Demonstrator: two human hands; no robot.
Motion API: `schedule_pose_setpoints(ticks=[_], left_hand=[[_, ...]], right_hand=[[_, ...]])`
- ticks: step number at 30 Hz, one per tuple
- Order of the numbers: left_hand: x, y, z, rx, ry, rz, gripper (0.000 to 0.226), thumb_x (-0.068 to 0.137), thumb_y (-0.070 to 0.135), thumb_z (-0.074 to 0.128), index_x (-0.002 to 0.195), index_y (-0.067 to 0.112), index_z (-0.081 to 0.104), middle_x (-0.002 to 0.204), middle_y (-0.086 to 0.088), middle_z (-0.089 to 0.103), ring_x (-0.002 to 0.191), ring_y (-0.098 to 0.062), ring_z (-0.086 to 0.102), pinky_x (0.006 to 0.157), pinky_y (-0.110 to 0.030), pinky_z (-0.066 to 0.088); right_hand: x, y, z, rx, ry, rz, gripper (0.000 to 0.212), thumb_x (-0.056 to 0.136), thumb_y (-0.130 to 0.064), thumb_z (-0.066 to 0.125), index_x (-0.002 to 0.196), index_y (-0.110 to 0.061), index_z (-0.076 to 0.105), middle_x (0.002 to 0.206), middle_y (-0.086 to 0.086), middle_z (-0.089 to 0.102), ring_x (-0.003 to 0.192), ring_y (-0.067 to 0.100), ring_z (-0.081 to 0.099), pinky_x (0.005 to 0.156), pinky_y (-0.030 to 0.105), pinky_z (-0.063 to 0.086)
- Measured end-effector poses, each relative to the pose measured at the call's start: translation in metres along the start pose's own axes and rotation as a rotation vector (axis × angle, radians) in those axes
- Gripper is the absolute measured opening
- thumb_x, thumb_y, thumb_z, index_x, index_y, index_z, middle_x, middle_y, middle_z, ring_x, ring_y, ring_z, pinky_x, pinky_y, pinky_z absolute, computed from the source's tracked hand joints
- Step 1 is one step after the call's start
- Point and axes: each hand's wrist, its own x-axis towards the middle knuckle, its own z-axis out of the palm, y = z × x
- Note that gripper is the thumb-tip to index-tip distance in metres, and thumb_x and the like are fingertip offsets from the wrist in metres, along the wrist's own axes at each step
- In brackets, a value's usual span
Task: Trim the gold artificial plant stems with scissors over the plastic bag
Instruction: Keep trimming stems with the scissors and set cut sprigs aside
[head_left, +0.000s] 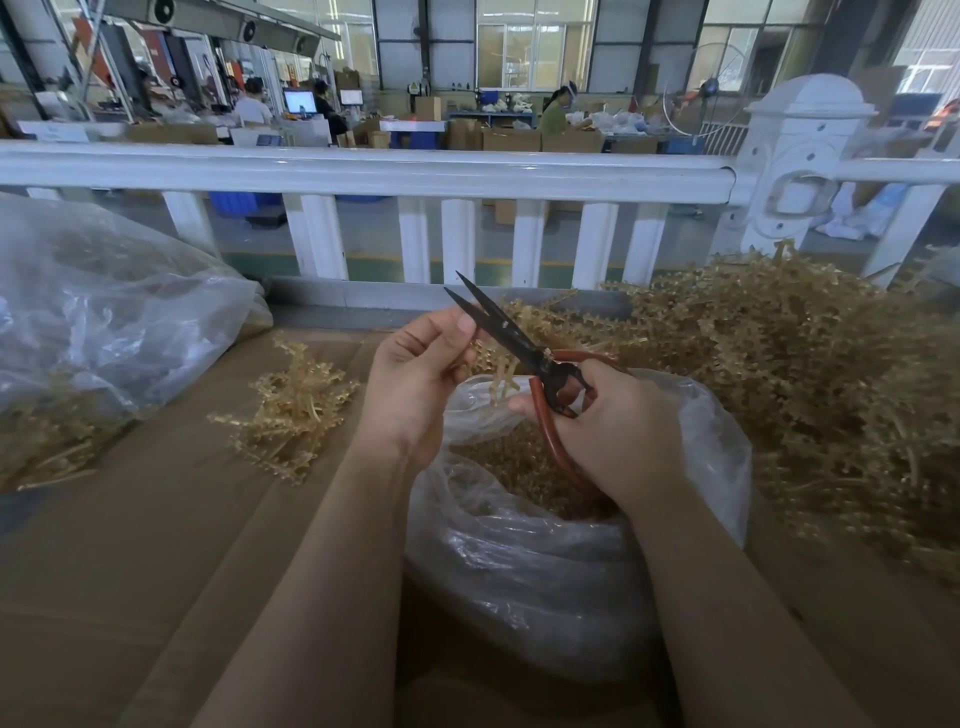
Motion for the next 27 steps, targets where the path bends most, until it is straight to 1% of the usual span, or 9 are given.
schedule_pose_setpoints(ticks=[4,7,11,13,15,17,20,25,27], left_hand=[[-0.0001,0.0,-0.0023,0.038,-0.024,0.021,0.017,0.082,0.016,0.067,0.095,0.006,0.071,0.077,-0.007,0.053,0.066,-0.009,0.044,0.068,-0.022,0.039],[0.0007,0.0002,-0.0034,0.111,-0.03,0.039,0.012,0.089,0.008,0.064,0.095,0.009,0.074,0.072,-0.006,0.053,0.067,-0.012,0.044,0.067,-0.022,0.04],[0.0009,-0.0004,-0.0019,0.215,-0.032,0.061,0.015,0.093,0.001,0.06,0.094,0.007,0.074,0.065,0.001,0.06,0.062,-0.007,0.051,0.065,-0.016,0.045],[0.0002,0.0004,-0.0003,0.26,-0.038,0.069,0.019,0.092,0.0,0.06,0.087,0.01,0.075,0.063,0.001,0.062,0.06,-0.005,0.055,0.064,-0.012,0.046],[-0.0002,0.001,0.0015,0.312,-0.048,0.082,0.033,0.092,-0.001,0.062,0.073,0.022,0.077,0.062,0.001,0.063,0.059,-0.005,0.057,0.064,-0.011,0.045],[-0.0004,0.0013,0.0029,0.335,-0.053,0.09,0.039,0.092,0.0,0.062,0.067,0.027,0.076,0.063,-0.001,0.064,0.06,-0.006,0.058,0.065,-0.011,0.046],[-0.0014,0.0024,0.0056,0.317,-0.067,0.099,0.034,0.091,0.0,0.063,0.074,0.026,0.077,0.065,0.0,0.066,0.061,-0.007,0.058,0.067,-0.013,0.047],[-0.0019,0.0025,0.0056,0.264,-0.077,0.092,0.02,0.089,0.002,0.065,0.082,0.018,0.076,0.071,0.001,0.071,0.063,-0.01,0.056,0.066,-0.014,0.048],[-0.0017,0.0021,0.0053,0.254,-0.077,0.086,0.019,0.09,0.002,0.065,0.083,0.016,0.075,0.073,0.0,0.072,0.066,-0.013,0.056,0.067,-0.017,0.049]], right_hand=[[-0.0001,0.0011,-0.0015,-0.057,0.02,-0.04,0.061,0.076,-0.086,0.049,0.081,-0.026,0.063,0.072,-0.015,0.065,0.065,0.006,0.058,0.056,0.023,0.05],[-0.0002,0.0022,-0.0016,-0.079,0.028,-0.048,0.062,0.078,-0.084,0.053,0.085,-0.023,0.063,0.074,-0.011,0.065,0.067,0.01,0.06,0.058,0.029,0.054],[0.0004,0.0026,-0.002,-0.081,0.024,-0.049,0.063,0.077,-0.085,0.051,0.083,-0.023,0.059,0.07,-0.012,0.061,0.065,0.008,0.057,0.057,0.029,0.053],[0.0006,0.003,-0.0019,-0.092,0.03,-0.06,0.062,0.078,-0.083,0.054,0.08,-0.021,0.058,0.068,-0.011,0.059,0.063,0.009,0.056,0.056,0.03,0.053],[0.0006,0.0033,-0.0016,-0.099,0.039,-0.065,0.061,0.079,-0.082,0.057,0.076,-0.021,0.057,0.063,-0.01,0.056,0.06,0.009,0.054,0.052,0.029,0.05],[0.0,0.0026,-0.0019,-0.092,0.059,-0.07,0.063,0.078,-0.084,0.053,0.074,-0.022,0.055,0.061,-0.012,0.054,0.057,0.007,0.052,0.049,0.026,0.046],[-0.0007,0.0016,-0.0025,-0.067,0.079,-0.077,0.07,0.076,-0.091,0.039,0.078,-0.024,0.059,0.066,-0.013,0.059,0.06,0.008,0.055,0.052,0.025,0.048],[-0.0008,0.0009,-0.0018,-0.057,0.083,-0.08,0.074,0.076,-0.092,0.037,0.074,-0.022,0.06,0.063,-0.012,0.06,0.058,0.01,0.057,0.052,0.025,0.048],[-0.0006,0.0015,-0.0014,-0.048,0.078,-0.074,0.07,0.075,-0.089,0.043,0.072,-0.021,0.058,0.062,-0.011,0.059,0.056,0.01,0.056,0.051,0.027,0.048]])
